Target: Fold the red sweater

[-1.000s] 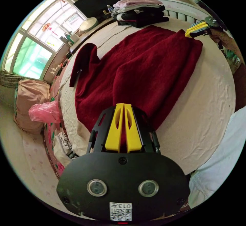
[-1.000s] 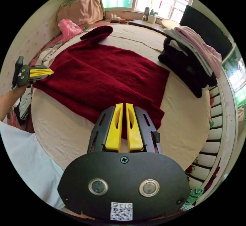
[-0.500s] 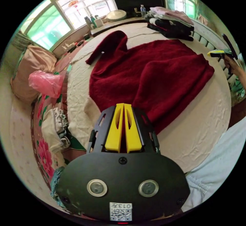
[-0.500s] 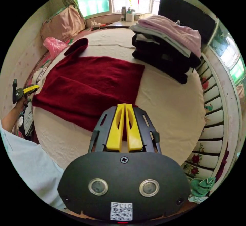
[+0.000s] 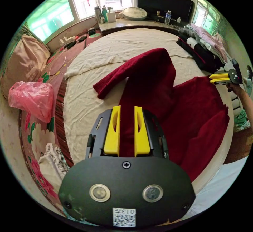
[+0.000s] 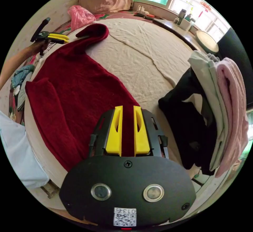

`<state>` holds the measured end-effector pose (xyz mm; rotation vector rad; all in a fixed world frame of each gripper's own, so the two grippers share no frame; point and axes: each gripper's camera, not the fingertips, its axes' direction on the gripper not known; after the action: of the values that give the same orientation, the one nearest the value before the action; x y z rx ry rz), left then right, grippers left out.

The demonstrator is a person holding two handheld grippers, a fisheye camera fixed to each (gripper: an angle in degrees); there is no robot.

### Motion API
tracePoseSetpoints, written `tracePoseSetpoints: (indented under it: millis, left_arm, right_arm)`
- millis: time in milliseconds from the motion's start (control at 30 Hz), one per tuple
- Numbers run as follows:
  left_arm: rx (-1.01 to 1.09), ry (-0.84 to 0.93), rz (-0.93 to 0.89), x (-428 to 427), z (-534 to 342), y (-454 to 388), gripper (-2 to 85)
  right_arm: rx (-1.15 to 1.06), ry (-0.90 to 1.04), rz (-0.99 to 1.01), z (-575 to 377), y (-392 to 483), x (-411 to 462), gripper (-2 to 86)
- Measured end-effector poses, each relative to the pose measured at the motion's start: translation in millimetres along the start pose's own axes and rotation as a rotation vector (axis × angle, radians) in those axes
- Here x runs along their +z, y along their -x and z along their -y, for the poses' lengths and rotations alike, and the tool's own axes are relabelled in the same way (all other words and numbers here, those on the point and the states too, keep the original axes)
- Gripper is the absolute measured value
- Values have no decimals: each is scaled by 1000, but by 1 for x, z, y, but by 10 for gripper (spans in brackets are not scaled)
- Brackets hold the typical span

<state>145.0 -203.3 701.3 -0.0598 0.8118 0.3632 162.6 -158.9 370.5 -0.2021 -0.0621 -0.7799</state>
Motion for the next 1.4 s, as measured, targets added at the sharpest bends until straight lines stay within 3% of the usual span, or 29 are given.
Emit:
tracePoseSetpoints:
  millis: [200, 433, 600, 767, 900, 1033, 1400]
  left_arm:
    - [17, 103, -15, 22, 30, 12, 101]
    - [53, 102, 14, 10, 34, 1, 18]
    - [81, -34, 77, -26, 14, -12, 7]
    - [144, -249, 119, -91, -37, -36, 5]
    - [277, -311, 285, -130, -102, -85, 4]
    - [349, -243, 399, -133, -157, -119, 4]
    - [254, -66, 290, -115, -204, -129, 4]
  right_arm:
    - [-50, 29, 10, 36, -3, 16, 79]
    - [-77, 93, 88, 59, 14, 25, 44]
    - [-164, 110, -68, 65, 55, 10, 24]
    - [-239, -74, -311, 26, 126, -44, 20]
    - [-243, -177, -448, -16, 181, -68, 20]
    - [-220, -183, -553, -54, 233, -68, 19]
    - [-232, -43, -520, -82, 269, -28, 21]
